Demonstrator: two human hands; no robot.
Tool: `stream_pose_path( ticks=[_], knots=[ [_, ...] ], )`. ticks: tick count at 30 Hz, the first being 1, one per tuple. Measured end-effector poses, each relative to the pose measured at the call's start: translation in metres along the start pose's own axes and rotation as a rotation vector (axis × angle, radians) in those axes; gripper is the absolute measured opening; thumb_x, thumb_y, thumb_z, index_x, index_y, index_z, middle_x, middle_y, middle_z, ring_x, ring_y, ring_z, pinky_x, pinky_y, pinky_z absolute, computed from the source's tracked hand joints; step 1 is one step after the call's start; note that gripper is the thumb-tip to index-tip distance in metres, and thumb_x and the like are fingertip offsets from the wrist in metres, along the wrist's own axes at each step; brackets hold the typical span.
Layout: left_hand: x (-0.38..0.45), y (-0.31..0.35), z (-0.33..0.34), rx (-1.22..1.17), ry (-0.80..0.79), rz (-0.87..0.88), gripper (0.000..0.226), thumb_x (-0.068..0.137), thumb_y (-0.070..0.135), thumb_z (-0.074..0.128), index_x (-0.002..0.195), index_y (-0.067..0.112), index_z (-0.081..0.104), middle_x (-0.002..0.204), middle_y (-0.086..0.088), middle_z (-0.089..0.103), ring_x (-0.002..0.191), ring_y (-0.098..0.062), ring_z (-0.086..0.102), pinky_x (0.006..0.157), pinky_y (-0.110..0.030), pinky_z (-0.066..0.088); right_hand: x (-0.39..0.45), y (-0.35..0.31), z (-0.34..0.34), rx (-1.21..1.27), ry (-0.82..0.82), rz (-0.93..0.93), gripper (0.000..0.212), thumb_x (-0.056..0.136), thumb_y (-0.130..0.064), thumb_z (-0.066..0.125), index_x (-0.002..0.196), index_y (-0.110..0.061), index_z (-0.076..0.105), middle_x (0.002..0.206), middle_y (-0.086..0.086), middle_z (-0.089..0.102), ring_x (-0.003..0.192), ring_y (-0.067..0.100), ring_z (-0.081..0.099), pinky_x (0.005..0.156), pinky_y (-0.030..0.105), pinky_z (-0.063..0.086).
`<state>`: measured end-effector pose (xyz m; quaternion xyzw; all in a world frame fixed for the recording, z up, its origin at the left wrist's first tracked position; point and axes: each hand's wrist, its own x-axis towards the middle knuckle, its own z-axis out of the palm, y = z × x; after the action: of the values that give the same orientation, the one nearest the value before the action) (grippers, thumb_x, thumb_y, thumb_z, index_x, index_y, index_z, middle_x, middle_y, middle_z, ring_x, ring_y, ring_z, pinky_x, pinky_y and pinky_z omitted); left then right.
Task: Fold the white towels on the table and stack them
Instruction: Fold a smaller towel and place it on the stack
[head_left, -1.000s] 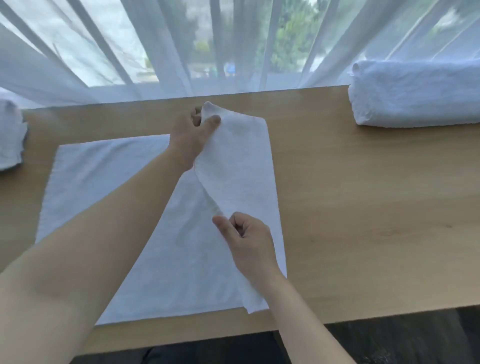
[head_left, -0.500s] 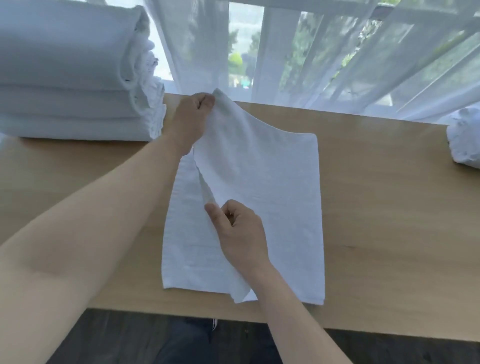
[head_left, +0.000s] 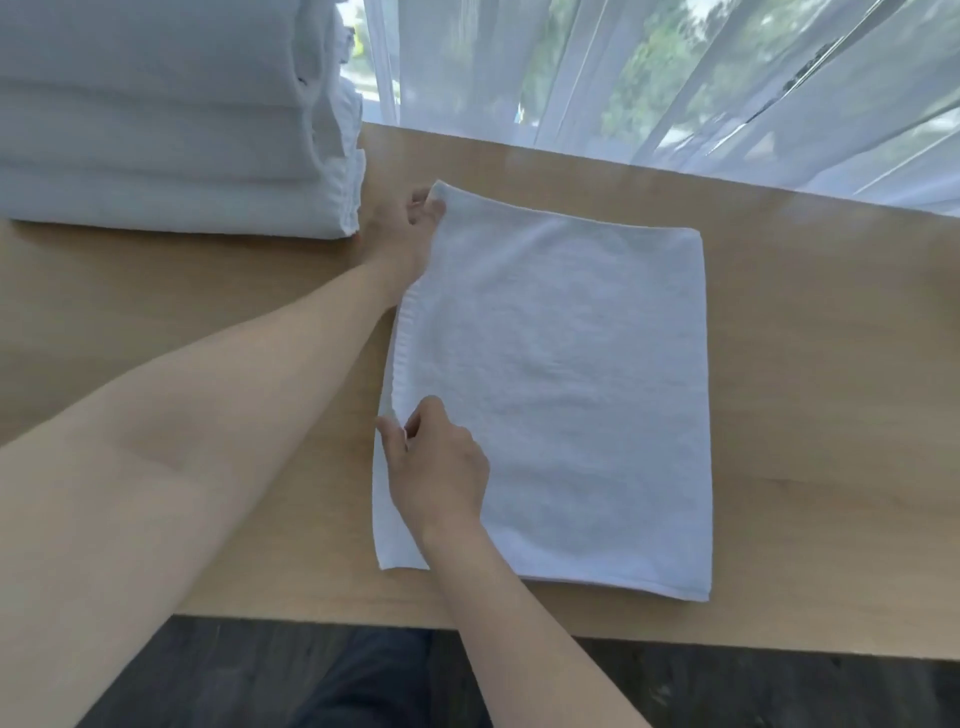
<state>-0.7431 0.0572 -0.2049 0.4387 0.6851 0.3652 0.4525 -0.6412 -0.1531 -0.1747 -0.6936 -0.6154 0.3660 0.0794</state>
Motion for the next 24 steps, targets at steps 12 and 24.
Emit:
stream_pose_path(
  ticks=[12, 24],
  knots=[
    [-0.11, -0.031, -0.027, -0.065, 0.053, -0.054, 0.047, 0.089, 0.028, 0.077, 0.129, 0.021, 0.052, 0.111, 0.016, 0.06, 0.09, 0.002, 0.061, 0.073, -0.01, 0.05, -0.008, 0.023, -0.005, 0.129, -0.12, -0.204, 0.019, 0.103, -0.033, 0.048, 0.11, -0.026, 0.065, 0.069, -0.017, 0.056, 0.066, 0.004, 0.055, 0.065, 0.022, 0.043],
    [-0.231, -0.083, -0.036, 0.033, 0.111, -0.071, 0.032, 0.091, 0.011, 0.069, 0.103, 0.039, 0.058, 0.102, 0.012, 0.066, 0.089, 0.002, 0.063, 0.077, -0.01, 0.049, -0.021, 0.043, -0.003, 0.063, -0.153, -0.561, 0.018, 0.09, 0.003, 0.056, 0.098, -0.01, 0.066, 0.091, -0.001, 0.056, 0.075, 0.013, 0.052, 0.068, 0.017, 0.039]
  ],
)
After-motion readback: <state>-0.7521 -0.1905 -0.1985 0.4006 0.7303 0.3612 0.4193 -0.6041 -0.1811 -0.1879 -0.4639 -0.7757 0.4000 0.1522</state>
